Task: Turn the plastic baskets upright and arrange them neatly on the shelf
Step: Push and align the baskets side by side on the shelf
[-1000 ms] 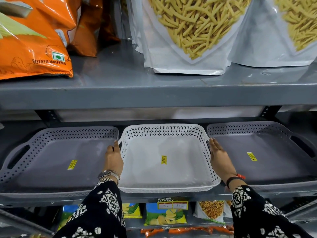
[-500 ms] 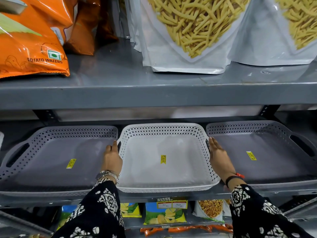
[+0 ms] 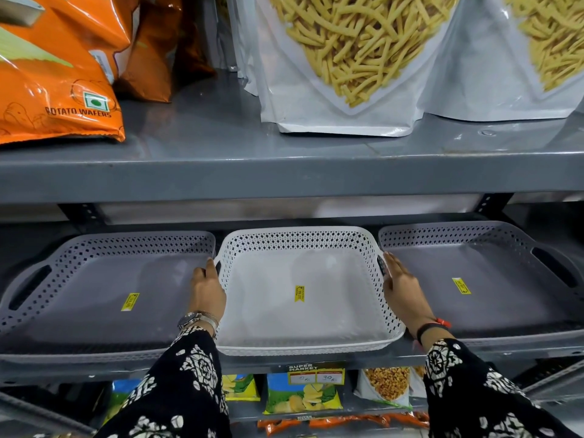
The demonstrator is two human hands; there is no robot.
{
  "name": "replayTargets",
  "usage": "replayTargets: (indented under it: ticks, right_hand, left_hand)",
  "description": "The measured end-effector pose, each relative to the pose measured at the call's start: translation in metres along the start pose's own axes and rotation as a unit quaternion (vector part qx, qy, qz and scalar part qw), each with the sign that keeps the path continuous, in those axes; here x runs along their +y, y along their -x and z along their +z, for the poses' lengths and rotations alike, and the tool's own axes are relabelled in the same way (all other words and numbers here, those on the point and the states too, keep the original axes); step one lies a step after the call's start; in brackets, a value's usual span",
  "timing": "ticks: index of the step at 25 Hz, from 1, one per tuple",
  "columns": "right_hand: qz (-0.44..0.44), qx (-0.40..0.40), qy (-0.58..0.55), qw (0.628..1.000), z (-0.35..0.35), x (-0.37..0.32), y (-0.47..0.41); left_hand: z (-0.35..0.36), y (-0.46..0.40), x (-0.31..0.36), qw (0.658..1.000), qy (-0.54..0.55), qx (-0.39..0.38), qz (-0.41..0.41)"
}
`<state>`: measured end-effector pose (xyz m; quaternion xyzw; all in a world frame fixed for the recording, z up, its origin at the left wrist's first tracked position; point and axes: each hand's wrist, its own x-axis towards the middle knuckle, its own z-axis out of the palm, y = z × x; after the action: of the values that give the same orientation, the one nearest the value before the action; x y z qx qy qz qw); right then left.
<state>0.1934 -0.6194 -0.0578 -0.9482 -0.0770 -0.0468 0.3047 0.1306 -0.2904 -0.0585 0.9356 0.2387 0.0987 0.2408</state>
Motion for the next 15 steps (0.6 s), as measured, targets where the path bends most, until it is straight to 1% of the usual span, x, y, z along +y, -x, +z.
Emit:
replayTargets:
  ticks: [6, 15]
  right_hand:
    - [0.002, 0.009, -0.022, 1.000, -0.0016, -0.0034, 0.0007]
    - [0.003, 0.004, -0.010, 1.000, -0.0014, -0.0015, 0.0000]
  left_hand:
    - [0.0003, 0.0004, 0.0000, 1.000, -0.006, -0.005, -0.002]
    - [-0.0008, 0.0030, -0.0010, 1.000, 0.003, 0.007, -0.002]
